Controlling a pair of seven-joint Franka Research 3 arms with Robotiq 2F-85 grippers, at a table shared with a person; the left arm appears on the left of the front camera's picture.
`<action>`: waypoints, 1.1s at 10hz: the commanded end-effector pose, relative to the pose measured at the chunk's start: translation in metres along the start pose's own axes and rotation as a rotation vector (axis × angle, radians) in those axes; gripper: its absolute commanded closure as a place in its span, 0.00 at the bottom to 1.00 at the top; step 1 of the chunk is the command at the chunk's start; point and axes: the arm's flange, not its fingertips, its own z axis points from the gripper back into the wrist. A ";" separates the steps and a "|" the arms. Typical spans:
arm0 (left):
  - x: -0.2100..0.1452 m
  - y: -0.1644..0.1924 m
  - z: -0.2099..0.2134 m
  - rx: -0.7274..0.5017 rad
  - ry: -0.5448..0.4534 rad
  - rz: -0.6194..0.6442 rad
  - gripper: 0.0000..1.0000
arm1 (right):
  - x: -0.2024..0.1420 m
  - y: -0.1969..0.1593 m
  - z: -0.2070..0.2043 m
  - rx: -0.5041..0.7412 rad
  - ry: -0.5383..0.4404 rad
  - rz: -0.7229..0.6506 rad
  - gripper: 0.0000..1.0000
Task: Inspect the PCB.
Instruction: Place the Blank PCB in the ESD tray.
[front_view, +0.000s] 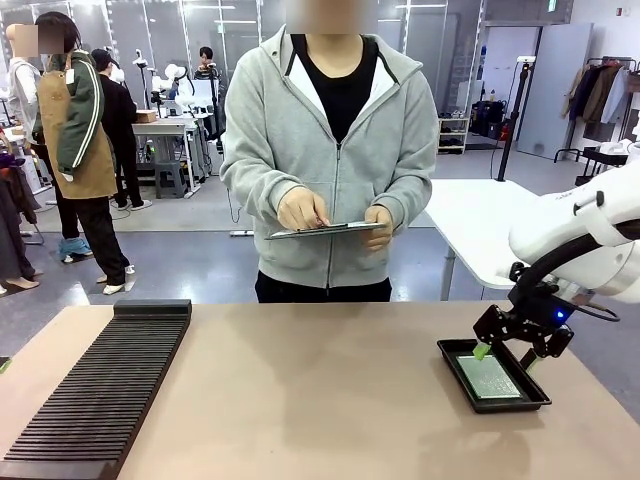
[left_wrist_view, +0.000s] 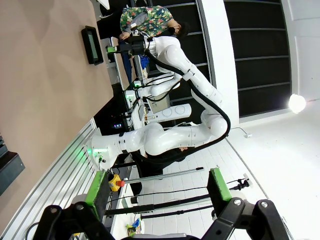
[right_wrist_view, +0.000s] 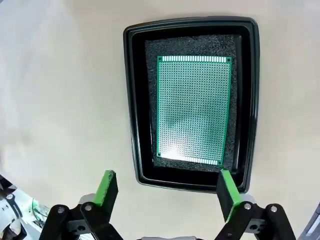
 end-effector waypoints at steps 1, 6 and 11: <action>0.000 -0.001 0.001 -0.003 -0.001 -0.004 0.00 | 0.001 0.001 -0.003 0.007 0.002 0.001 0.00; 0.000 -0.001 0.001 -0.003 -0.001 -0.004 0.00 | 0.001 0.001 -0.003 0.007 0.002 0.001 0.00; 0.000 -0.001 0.001 -0.003 -0.001 -0.004 0.00 | 0.001 0.001 -0.003 0.007 0.002 0.001 0.00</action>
